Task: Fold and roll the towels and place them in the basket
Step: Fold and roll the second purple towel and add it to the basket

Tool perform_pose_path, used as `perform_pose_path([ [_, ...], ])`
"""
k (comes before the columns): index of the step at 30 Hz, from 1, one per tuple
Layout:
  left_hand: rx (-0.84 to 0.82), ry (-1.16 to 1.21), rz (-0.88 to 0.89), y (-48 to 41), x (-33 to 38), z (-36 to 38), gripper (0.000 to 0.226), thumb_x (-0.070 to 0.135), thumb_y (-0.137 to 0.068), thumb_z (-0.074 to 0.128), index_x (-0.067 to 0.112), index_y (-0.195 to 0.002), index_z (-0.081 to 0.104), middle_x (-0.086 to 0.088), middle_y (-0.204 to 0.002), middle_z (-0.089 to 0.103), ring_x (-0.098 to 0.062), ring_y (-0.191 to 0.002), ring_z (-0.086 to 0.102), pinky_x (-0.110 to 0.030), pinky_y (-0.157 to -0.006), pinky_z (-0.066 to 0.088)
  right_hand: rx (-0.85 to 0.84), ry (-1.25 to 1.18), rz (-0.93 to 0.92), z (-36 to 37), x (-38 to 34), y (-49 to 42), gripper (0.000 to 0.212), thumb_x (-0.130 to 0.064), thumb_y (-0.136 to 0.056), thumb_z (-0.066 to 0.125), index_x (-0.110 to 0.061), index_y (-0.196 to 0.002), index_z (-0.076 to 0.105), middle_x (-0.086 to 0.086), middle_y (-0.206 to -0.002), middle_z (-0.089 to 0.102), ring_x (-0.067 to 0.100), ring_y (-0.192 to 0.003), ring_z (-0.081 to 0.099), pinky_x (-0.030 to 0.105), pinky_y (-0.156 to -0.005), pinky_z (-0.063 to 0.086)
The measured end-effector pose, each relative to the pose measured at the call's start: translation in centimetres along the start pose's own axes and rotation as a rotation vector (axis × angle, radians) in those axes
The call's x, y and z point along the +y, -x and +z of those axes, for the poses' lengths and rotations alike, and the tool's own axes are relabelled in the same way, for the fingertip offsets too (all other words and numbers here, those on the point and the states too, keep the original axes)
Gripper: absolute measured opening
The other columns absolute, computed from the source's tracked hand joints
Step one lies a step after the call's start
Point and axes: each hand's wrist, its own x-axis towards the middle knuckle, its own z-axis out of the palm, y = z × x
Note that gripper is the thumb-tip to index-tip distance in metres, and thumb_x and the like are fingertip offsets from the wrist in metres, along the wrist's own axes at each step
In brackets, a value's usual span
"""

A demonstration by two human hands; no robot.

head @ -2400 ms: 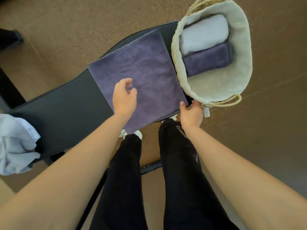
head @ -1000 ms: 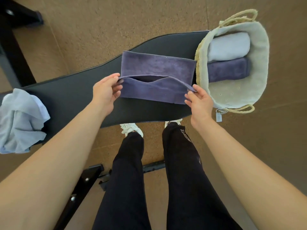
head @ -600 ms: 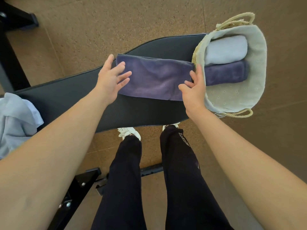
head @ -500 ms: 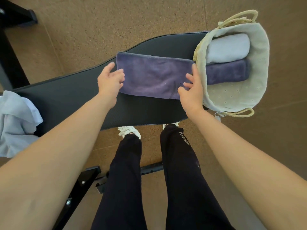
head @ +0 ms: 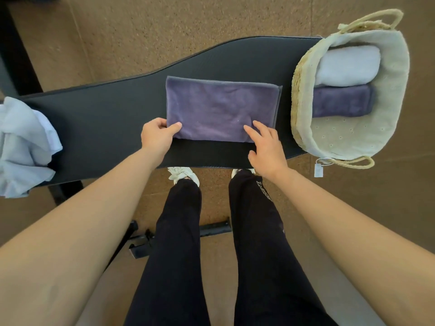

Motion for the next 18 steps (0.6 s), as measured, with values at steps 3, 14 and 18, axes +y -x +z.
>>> perform_pose_path([
  [3, 0.005, 0.043, -0.047, 1.6, -2.1, -2.0, 0.019, 0.032, -0.092, 0.075, 0.017, -0.102, 0.069, 0.001, -0.101, 0.072, -0.017, -0.097, 0.069, -0.036, -0.09, 0.059, -0.043, 0.083, -0.051, 0.7, -1.0, 0.8, 0.069, -0.015, -0.096, 0.065, -0.029, -0.156, 0.033, -0.002, -0.155, 0.038, 0.025, -0.14, 0.036, 0.046, -0.115, 0.039],
  [14, -0.2, -0.009, 0.308, 6.3, -2.3, -3.1, 0.059, 0.018, -0.093, 0.071, 0.032, -0.146, 0.047, 0.0, -0.101, 0.063, -0.011, -0.088, 0.059, -0.021, -0.081, 0.052, -0.193, -0.166, 0.082, 1.0, -3.7, -2.2, 0.078, -0.019, -0.1, 0.06, -0.035, -0.161, 0.013, 0.0, -0.1, 0.063, 0.015, -0.083, 0.066, 0.037, -0.08, 0.063],
  [18, -0.293, -0.075, 0.451, 7.9, -1.2, -1.0, 0.061, 0.015, -0.094, 0.069, 0.031, -0.149, 0.047, 0.003, -0.111, 0.062, -0.004, -0.088, 0.055, -0.015, -0.077, 0.048, -0.266, -0.519, 0.185, -1.1, -5.0, -1.9, 0.055, -0.024, -0.101, 0.058, -0.031, -0.153, 0.04, 0.0, -0.104, 0.068, 0.016, -0.093, 0.068, 0.032, -0.089, 0.059],
])
